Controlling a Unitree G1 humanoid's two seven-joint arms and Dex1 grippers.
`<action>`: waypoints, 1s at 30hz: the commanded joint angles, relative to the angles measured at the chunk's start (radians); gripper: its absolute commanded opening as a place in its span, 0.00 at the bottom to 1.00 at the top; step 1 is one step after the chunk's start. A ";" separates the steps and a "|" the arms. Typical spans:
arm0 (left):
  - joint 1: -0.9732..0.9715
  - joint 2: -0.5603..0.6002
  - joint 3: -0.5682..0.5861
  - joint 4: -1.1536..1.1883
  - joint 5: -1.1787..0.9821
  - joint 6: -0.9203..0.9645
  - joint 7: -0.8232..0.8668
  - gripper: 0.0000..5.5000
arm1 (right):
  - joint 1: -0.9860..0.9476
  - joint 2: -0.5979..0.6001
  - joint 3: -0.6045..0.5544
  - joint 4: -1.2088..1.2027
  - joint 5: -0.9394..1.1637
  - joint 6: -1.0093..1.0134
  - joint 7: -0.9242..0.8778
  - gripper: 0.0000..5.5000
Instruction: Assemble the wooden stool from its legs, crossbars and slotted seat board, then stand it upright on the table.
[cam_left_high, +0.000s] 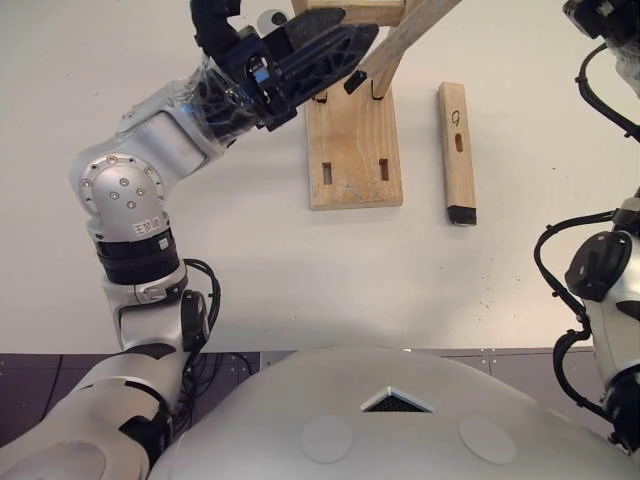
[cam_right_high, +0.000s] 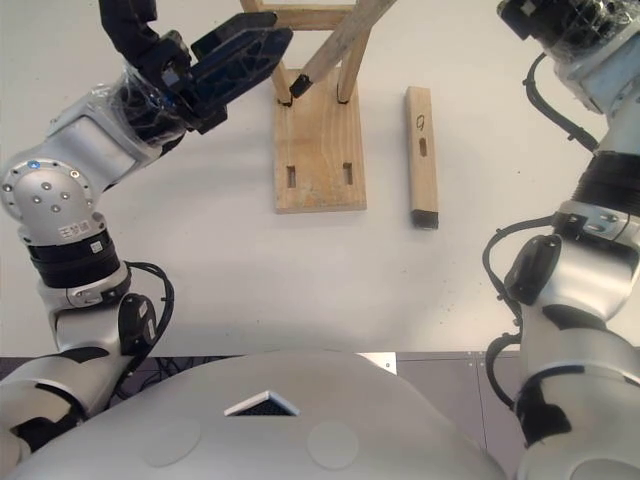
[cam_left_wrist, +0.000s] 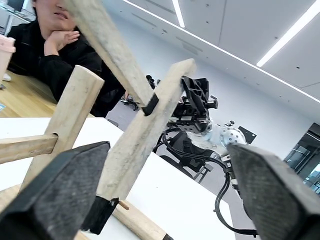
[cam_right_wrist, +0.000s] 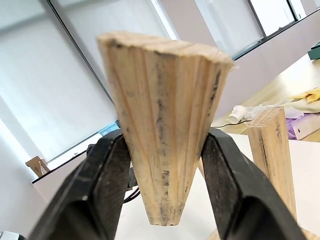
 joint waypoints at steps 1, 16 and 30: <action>0.002 0.018 0.016 0.035 0.044 -0.031 0.022 0.84 | 0.023 -0.069 0.055 -0.038 -0.064 -0.050 0.119 0.37; 0.021 0.056 -0.034 0.095 0.142 -0.041 -0.024 0.84 | 0.140 -0.122 0.262 -0.003 -0.340 -0.322 0.404 0.37; 0.128 0.111 -0.212 0.174 0.391 -0.121 -0.034 0.84 | 0.031 -0.165 0.372 0.111 -0.448 -0.423 0.499 0.37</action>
